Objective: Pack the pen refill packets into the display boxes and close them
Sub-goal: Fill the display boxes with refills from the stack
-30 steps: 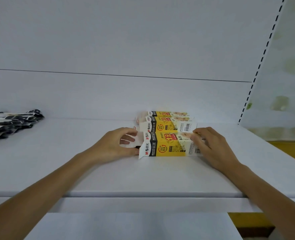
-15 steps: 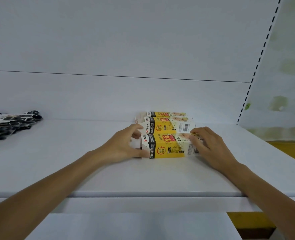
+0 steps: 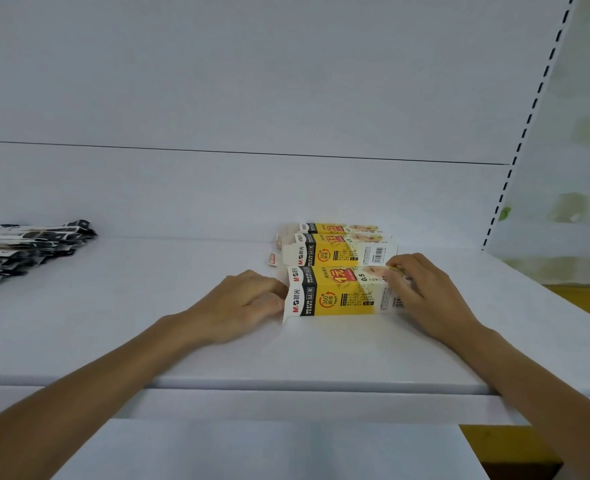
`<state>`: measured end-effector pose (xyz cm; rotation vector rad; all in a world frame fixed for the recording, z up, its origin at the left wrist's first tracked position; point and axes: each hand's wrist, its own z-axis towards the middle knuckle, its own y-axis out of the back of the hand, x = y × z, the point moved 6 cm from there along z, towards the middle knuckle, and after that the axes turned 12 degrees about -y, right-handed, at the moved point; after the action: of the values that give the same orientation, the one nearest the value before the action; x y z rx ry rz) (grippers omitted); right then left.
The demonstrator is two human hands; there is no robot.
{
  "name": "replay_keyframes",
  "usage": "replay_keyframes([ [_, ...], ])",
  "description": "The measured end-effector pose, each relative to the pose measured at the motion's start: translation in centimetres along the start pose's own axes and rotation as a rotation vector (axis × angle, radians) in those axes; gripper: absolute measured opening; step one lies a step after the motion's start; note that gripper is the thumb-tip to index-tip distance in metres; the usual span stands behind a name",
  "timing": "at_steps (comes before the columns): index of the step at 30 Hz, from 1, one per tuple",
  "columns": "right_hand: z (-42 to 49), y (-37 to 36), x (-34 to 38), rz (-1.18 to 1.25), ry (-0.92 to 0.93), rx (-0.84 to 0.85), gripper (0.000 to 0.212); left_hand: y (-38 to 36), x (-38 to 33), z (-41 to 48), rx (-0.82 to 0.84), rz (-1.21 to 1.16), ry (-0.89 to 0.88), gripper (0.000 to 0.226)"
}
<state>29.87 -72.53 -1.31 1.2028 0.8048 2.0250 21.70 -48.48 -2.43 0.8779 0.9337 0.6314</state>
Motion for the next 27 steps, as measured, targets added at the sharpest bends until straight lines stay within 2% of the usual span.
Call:
replay_keyframes([
  [2,0.0,0.1,0.0,-0.040,-0.014,-0.012,0.029,0.4,0.4,0.1,-0.099,-0.090,0.072,0.031],
  [4,0.0,0.1,0.1,-0.115,-0.031,-0.041,0.029,0.3,0.5,0.2,-0.079,-0.054,0.086,0.023],
  [6,0.0,0.1,0.3,-0.161,-0.049,-0.040,0.030,0.4,0.4,-0.1,-0.044,0.023,0.083,0.032],
  [8,0.3,0.6,0.7,-0.183,-0.028,-0.060,0.032,1.6,0.2,-0.8,-0.122,0.181,0.029,0.052],
  [10,0.4,1.4,2.5,-0.170,0.060,-0.111,0.038,3.5,0.6,-2.1,-0.236,0.274,0.097,0.046],
  [14,0.4,0.5,11.3,-0.009,0.288,-0.065,0.050,6.7,1.4,-6.9,-0.384,0.378,0.246,0.038],
  [18,-1.6,-3.9,22.7,0.132,0.540,0.018,0.054,9.5,1.9,-15.5,-0.443,0.462,0.412,0.040],
  [20,-3.2,-6.6,27.4,0.176,0.606,0.074,0.055,11.2,2.2,-20.8,-0.444,0.500,0.521,0.055],
  [22,-5.0,-8.9,31.5,0.219,0.659,0.134,0.056,12.8,2.4,-25.7,-0.453,0.528,0.626,0.060],
  [27,-8.8,-14.0,39.5,0.330,0.719,0.288,0.058,16.2,3.1,-33.9,-0.562,0.531,0.715,0.042],
])
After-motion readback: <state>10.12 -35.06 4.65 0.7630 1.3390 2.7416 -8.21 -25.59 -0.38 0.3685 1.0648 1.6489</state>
